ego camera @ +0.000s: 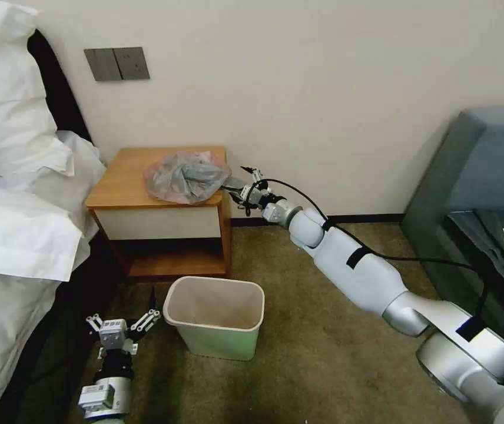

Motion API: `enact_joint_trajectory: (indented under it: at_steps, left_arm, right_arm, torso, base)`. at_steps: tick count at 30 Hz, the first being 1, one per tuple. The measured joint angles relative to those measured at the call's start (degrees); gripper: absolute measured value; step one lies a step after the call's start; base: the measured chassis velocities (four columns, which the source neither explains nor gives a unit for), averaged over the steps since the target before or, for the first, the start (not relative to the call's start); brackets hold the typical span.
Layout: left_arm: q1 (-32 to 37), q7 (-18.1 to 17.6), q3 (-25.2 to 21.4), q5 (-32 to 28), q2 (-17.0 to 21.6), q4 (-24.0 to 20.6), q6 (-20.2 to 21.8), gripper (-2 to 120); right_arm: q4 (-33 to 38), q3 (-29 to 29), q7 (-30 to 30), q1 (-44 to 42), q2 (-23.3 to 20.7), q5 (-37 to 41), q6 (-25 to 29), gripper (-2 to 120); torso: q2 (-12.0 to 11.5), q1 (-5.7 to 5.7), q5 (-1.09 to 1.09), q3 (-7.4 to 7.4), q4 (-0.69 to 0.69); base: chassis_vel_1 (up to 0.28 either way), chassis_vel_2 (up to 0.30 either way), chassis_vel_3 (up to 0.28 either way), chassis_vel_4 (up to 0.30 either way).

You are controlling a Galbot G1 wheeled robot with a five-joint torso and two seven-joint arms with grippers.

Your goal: Pick up the garbage bag from the table and place it over the trash can.

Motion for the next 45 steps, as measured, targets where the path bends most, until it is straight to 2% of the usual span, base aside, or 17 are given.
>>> enact_joint_trajectory:
  at_steps: [1, 4, 6, 8, 9, 13, 14, 17, 20, 28, 37, 38, 40, 42, 45]
  left_arm:
    - [0.00, 0.00, 0.00, 0.00, 0.00, 0.00, 0.00, 100]
    - [0.15, -0.06, -0.23, 0.00, 0.12, -0.22, 0.00, 100]
    - [0.16, -0.10, -0.26, 0.00, 0.13, -0.36, 0.00, 100]
    - [0.20, -0.18, -0.25, 0.03, 0.13, -0.66, 0.07, 100]
    - [0.20, -0.18, -0.25, 0.03, 0.13, -0.66, 0.07, 100]
    - [0.46, -0.22, -0.19, 0.22, 0.52, -1.20, 0.33, 100]
    - [0.46, -0.22, -0.19, 0.22, 0.52, -1.20, 0.33, 100]
    - [0.49, -0.39, -0.74, 0.22, 0.61, -1.30, 0.40, 100]
    - [0.48, -0.53, -1.05, 0.18, 0.63, -1.32, 0.48, 100]
    - [0.15, -1.48, -3.03, -0.11, 0.93, -0.71, 0.65, 100]
    - [-0.74, -3.56, -7.00, -3.79, 1.31, 0.74, 2.46, 100]
    - [-1.13, -4.38, -7.97, -5.72, 2.40, 1.46, 3.73, 100]
    - [-1.22, -4.61, -8.30, -6.50, 2.72, 1.65, 4.15, 100]
    - [-1.52, -5.34, -9.39, -9.06, 3.09, 1.97, 5.20, 100]
    - [-1.70, -5.75, -9.68, -10.98, 3.04, 2.00, 5.76, 100]
  right_arm:
    - [0.00, 0.00, 0.00, 0.00, 0.00, 0.00, 0.00, 68]
    - [-0.18, -0.48, 0.02, 0.01, 0.11, 0.12, -0.15, 53]
    - [-0.21, -0.57, 0.08, -0.08, 0.18, 0.17, -0.20, 50]
    - [-0.22, -0.97, 0.25, -0.54, 0.28, 0.21, -0.33, 39]
    - [-0.22, -0.97, 0.25, -0.54, 0.28, 0.21, -0.33, 39]
    - [-0.30, -1.47, 0.21, -0.62, 0.05, 0.37, -0.36, 22]
    - [-0.30, -1.47, 0.21, -0.62, 0.05, 0.37, -0.36, 22]
    - [0.07, -1.46, 0.08, -0.57, -0.39, 0.72, -0.37, 6]
    - [0.43, -1.44, 0.08, -0.58, -0.50, 1.05, -0.39, 0]
    - [3.69, 0.02, 0.60, -2.85, -1.18, 1.47, -0.68, 0]
    - [14.89, 3.84, 2.48, -12.02, -5.19, 3.88, -2.72, 0]
    - [18.93, 5.03, 2.64, -15.23, -6.72, 3.90, -2.94, 0]
    - [20.46, 5.59, 2.68, -16.40, -7.27, 3.78, -2.98, 0]
    - [25.78, 7.49, 3.00, -20.54, -8.68, 2.63, -3.01, 0]
    - [29.49, 8.64, 3.03, -23.81, -9.58, 1.55, -2.68, 0]
  torso:
    - [0.00, 0.00, 0.00, 0.00, 0.00]
    - [0.00, 0.00, 0.00, 0.00, 0.00]
    - [0.00, 0.00, 0.00, 0.00, 0.00]
    - [0.00, 0.00, 0.00, 0.00, 0.00]
    - [0.00, 0.00, 0.00, 0.00, 0.00]
    - [0.00, 0.00, 0.00, 0.00, 0.00]
    - [0.00, 0.00, 0.00, 0.00, 0.00]
    - [0.00, 0.00, 0.00, 0.00, 0.00]
    - [0.00, 0.00, 0.00, 0.00, 0.00]
    - [0.00, -0.01, 0.00, 0.00, 0.00]
    - [0.00, 0.00, 0.00, -0.01, 0.00]
    - [0.00, 0.00, 0.01, 0.00, -0.01]
    - [0.00, 0.00, 0.00, -0.01, 0.00]
    - [0.01, -0.01, 0.01, -0.01, 0.00]
    - [0.00, -0.01, 0.00, -0.01, 0.00]
  base:
    - [0.000, 0.000, 0.000, 0.000]
    - [0.000, 0.000, 0.000, 0.000]
    - [0.000, 0.000, 0.000, 0.000]
    - [0.000, 0.000, 0.000, 0.000]
    - [0.000, 0.000, 0.000, 0.000]
    - [0.000, 0.000, 0.000, 0.000]
    - [0.000, 0.000, 0.000, 0.000]
    - [0.000, 0.000, 0.000, 0.000]
    - [0.000, 0.000, 0.000, 0.000]
    - [0.000, 0.000, 0.000, 0.000]
    - [0.000, 0.000, 0.000, 0.000]
    - [0.000, 0.000, 0.000, 0.000]
    - [0.000, 0.000, 0.000, 0.000]
    - [0.000, 0.000, 0.000, 0.000]
    - [0.000, 0.000, 0.000, 0.000]
